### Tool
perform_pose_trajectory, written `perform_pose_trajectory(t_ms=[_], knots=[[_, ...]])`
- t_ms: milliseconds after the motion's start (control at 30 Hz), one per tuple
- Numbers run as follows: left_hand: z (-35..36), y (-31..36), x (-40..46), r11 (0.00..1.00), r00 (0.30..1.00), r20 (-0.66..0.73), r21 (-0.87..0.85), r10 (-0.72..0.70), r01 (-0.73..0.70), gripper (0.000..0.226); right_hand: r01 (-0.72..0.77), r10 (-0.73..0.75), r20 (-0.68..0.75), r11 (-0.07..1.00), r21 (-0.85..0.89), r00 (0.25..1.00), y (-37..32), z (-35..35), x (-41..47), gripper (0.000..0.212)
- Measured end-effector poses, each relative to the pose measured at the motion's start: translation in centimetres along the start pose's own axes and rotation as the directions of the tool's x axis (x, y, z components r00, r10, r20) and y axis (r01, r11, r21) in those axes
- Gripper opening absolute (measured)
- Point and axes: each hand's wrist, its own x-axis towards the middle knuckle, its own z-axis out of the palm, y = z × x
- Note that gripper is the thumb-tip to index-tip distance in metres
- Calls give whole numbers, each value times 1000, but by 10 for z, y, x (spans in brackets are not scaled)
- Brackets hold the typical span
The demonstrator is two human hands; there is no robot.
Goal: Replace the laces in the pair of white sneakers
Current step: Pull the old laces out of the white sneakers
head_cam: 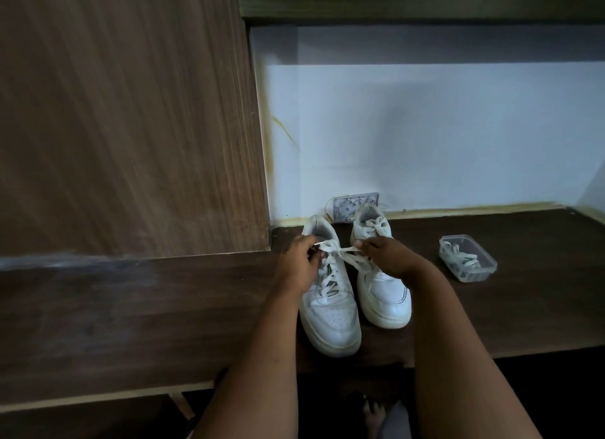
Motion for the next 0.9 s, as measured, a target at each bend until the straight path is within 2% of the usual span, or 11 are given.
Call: perform_pose_trajectory(t_ms=[67, 133, 167, 200, 267, 333, 367, 500, 633, 800, 900], knots=[[0, -1, 1, 1000, 1000, -7, -10, -26, 26, 14, 29, -44, -174, 996, -87, 984, 7, -2, 8, 29], [-2, -1, 2, 1000, 1000, -1, -15, -19, 19, 13, 90, -169, -424, 976, -200, 890, 11, -4, 12, 20], [-4, -1, 3, 1000, 1000, 5, -8, -12, 12, 12, 144, -237, -513, 966, -214, 825, 10, -4, 12, 22], [-5, 0, 4, 1000, 1000, 9, -1, -14, 14, 10, 192, -264, -545, 964, -186, 796, 7, -5, 9, 24], [-6, 1, 4, 999, 999, 5, 1, -36, 36, 6, 252, -276, -418, 961, -113, 865, -4, -3, 3, 16], [-7, 3, 4, 999, 999, 0, 0, -52, 52, 6, 219, -243, -193, 966, -137, 951, -12, 6, -1, 15], [-7, 4, 4, 998, 998, 4, -3, -65, 65, 6, 196, -219, -141, 967, -161, 966, -12, 12, -1, 15], [-8, 6, 4, 995, 996, 36, -44, -83, 84, 9, 188, -219, -234, 971, -148, 947, -9, 34, 7, 25], [-6, 8, 3, 997, 998, 46, -55, -51, 53, 19, 218, -226, -264, 974, -61, 938, -7, 44, 12, 21], [-5, 2, 2, 987, 997, 31, -140, -75, 78, 26, 275, -221, -400, 958, 81, 889, -6, 51, 10, 14], [-6, 0, 2, 982, 995, 34, -162, -97, 101, 27, 308, -280, -378, 951, 15, 883, -3, 51, 12, 8]])
